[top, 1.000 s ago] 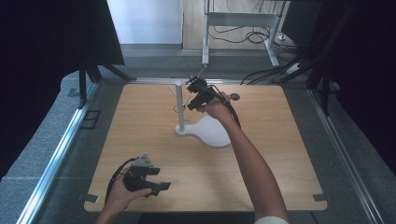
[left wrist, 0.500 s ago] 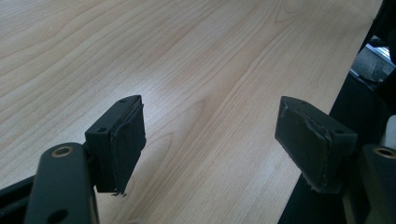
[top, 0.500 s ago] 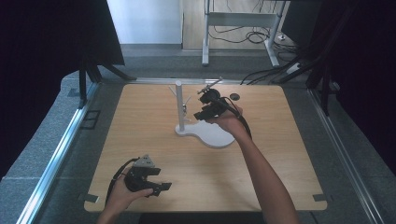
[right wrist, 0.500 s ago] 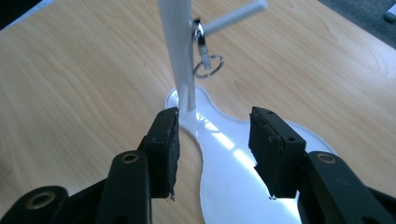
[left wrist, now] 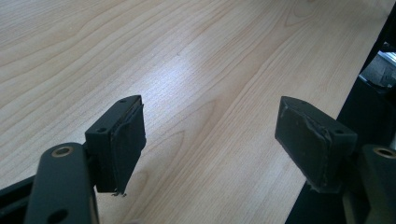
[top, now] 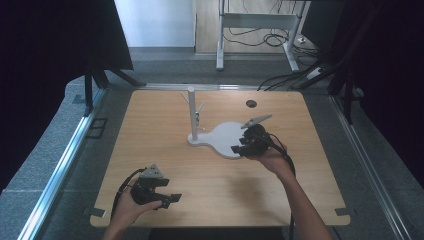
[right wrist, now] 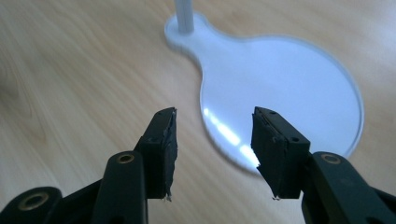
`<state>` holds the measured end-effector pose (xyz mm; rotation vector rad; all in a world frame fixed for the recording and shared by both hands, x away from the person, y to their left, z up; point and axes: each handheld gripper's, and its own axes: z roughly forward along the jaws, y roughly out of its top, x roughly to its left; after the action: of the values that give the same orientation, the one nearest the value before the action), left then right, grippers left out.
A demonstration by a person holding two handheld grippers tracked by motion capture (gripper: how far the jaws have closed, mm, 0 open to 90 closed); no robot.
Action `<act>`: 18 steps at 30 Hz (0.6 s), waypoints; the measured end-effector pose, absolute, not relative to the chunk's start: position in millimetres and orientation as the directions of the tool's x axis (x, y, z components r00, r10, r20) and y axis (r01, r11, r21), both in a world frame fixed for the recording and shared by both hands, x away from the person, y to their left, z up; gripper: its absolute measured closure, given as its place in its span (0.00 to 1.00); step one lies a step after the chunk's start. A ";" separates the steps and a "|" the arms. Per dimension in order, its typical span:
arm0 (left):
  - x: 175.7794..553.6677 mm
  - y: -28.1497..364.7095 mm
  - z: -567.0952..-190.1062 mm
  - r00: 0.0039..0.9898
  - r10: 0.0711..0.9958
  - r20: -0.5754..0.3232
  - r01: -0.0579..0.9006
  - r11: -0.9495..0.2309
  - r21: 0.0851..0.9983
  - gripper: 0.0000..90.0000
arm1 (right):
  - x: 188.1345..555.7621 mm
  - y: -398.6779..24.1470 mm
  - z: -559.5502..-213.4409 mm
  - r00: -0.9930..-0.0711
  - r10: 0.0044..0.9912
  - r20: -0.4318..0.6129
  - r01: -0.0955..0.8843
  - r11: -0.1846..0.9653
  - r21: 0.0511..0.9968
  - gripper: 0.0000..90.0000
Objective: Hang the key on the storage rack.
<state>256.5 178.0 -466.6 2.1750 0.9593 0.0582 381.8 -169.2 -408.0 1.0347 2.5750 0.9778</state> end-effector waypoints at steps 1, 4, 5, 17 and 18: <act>256.6 177.9 -466.7 0.718 0.653 -0.241 0.620 -0.442 0.649 0.28 | 377.1 -173.7 -412.6 -0.737 0.673 0.062 0.545 0.537 0.644 0.56; 256.8 177.6 -467.2 0.717 0.655 -0.239 0.620 -0.443 0.647 0.28 | 363.6 -185.3 -425.7 -0.732 0.677 0.075 0.553 0.526 0.647 0.56; 256.9 177.4 -467.4 0.717 0.656 -0.238 0.621 -0.444 0.646 0.28 | 359.8 -188.9 -429.6 -0.730 0.679 0.076 0.555 0.523 0.647 0.55; 257.1 175.8 -468.4 0.713 0.662 -0.231 0.622 -0.446 0.643 0.27 | 319.6 -213.1 -462.9 -0.702 0.707 0.084 0.564 0.480 0.672 0.53; 257.1 175.5 -468.5 0.716 0.660 -0.228 0.619 -0.450 0.644 0.27 | 318.7 -213.2 -463.4 -0.703 0.707 0.078 0.563 0.486 0.668 0.53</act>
<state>257.1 175.5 -468.5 2.1873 0.9660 0.0711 318.7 -213.2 -463.4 1.0942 2.5235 1.0182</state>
